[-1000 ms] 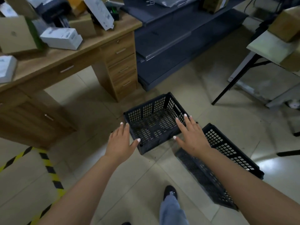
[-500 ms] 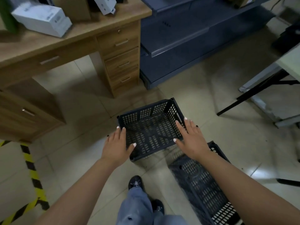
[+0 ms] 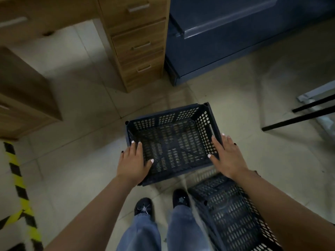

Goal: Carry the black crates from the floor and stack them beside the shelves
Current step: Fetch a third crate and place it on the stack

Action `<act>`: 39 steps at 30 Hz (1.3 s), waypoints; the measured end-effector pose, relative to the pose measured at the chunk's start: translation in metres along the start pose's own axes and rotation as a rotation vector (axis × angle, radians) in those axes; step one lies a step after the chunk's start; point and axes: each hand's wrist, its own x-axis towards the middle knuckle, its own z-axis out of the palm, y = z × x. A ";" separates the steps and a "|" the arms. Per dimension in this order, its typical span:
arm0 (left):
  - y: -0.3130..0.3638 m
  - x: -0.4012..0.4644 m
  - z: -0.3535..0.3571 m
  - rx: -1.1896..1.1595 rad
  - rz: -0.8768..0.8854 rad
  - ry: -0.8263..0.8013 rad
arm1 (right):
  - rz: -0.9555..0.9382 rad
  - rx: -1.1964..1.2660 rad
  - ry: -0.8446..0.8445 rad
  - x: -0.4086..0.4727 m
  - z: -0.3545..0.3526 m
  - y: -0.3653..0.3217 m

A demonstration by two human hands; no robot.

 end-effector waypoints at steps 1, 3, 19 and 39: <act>0.000 0.009 0.011 -0.007 -0.014 -0.003 | 0.002 -0.002 -0.007 0.013 0.007 0.005; 0.001 0.030 0.033 -0.014 -0.037 0.002 | 0.009 -0.010 -0.020 0.038 0.024 0.015; -0.016 0.142 0.162 -0.014 -0.330 0.024 | 0.164 0.048 -0.159 0.201 0.120 0.098; -0.104 0.157 0.169 -0.248 -0.483 0.135 | 0.119 0.210 -0.035 0.212 0.144 0.021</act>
